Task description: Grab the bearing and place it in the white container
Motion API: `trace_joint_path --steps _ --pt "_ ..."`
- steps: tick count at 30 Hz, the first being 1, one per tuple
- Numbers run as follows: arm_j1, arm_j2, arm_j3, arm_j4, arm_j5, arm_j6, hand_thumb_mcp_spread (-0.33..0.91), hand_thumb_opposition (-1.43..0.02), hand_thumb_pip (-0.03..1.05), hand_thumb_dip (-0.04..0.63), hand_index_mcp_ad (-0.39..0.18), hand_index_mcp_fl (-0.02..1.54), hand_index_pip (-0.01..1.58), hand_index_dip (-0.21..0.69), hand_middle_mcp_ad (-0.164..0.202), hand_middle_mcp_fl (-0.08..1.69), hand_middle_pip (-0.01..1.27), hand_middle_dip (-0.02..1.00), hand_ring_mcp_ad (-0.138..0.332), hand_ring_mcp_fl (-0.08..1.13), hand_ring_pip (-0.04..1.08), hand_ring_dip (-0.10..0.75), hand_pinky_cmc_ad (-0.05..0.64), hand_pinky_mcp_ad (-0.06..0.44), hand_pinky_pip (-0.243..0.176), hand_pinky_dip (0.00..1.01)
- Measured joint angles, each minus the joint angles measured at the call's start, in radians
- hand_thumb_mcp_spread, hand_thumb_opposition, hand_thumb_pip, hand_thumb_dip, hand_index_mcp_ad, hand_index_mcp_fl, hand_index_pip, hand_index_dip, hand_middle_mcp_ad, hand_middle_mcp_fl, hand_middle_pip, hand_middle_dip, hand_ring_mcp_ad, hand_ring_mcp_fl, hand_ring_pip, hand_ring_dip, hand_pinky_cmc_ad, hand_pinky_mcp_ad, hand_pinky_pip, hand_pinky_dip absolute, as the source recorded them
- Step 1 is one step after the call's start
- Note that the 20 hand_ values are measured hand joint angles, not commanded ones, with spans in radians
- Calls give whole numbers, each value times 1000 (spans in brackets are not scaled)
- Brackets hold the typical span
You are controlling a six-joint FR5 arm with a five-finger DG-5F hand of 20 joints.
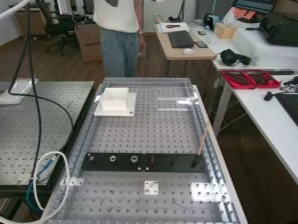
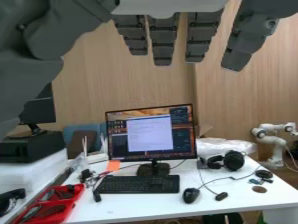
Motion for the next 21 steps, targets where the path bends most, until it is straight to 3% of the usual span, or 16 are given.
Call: trace_joint_path --steps 21 --pt "-3 -3 -29 17 6 16 251 -642 199 19 40 -5 72 113 87 3 150 117 166 12 101 19 365 297 -75 197"
